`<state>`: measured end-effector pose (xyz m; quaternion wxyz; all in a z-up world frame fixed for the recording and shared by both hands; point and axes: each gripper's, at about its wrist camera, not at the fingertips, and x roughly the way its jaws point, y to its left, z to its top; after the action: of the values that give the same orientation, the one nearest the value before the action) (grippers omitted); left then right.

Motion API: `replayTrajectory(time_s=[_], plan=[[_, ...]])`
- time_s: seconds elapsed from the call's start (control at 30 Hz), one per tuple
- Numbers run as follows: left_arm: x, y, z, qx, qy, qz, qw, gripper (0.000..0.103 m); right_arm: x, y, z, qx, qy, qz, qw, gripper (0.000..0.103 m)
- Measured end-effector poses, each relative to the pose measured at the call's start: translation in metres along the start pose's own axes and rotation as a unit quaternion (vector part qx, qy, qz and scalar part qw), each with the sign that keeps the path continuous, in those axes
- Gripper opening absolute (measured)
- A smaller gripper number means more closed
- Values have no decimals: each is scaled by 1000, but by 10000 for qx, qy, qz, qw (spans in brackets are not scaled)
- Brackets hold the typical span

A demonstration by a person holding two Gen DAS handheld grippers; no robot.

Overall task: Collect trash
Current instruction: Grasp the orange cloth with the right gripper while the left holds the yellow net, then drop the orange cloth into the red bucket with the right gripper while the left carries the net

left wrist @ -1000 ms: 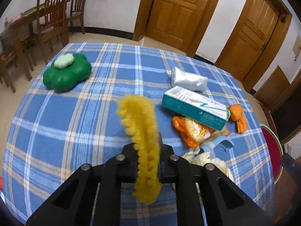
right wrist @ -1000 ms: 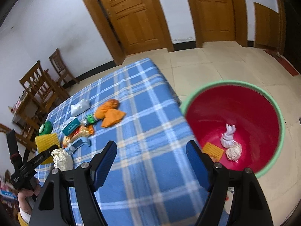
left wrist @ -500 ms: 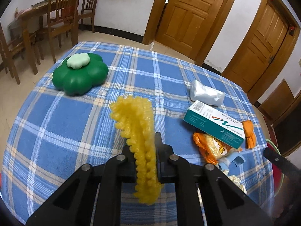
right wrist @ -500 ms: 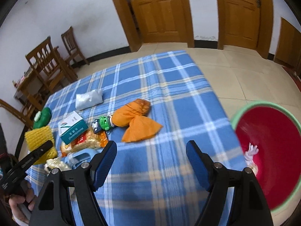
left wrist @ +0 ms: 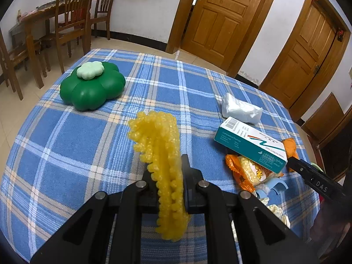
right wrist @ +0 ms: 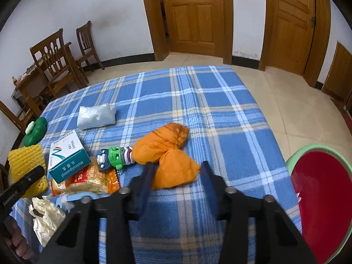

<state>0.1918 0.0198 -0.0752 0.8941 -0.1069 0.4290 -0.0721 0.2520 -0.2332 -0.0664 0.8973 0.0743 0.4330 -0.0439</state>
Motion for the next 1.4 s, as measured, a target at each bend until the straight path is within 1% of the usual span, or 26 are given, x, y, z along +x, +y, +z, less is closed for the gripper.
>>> replayTrajectory(time_s=[0.07,0.17,0.23,0.4,0.57,0.9,1.23,1.4], plan=[[0,0,0,17,-10,1,10000,13,-1,1,-1,-52,-27,19,10000,25],[-1,1,0,2,-24,-46,10000,13,-2,-1,-2,12,-35,113,9999,15],[-2,1,0,-33,-16,-83,10000,13,-3,-4,-4,90,-37,204,9997,14],[-6,-1,-3,-40,3,-123,9999,13,-9,-12,-9,264,-10,446,9987,12],[-14,-6,-7,-30,19,-217,9998,13,-20,-22,-18,459,-46,511,9976,12],[-44,-27,-11,115,-156,-352,9992,13,-68,-44,-36,829,-379,615,9939,12],[-78,-57,-14,405,-359,-689,9962,13,-117,-72,-59,1169,-733,564,9888,12],[-90,-77,-15,623,-424,-819,9938,13,-137,-93,-69,1420,-866,411,9852,12]])
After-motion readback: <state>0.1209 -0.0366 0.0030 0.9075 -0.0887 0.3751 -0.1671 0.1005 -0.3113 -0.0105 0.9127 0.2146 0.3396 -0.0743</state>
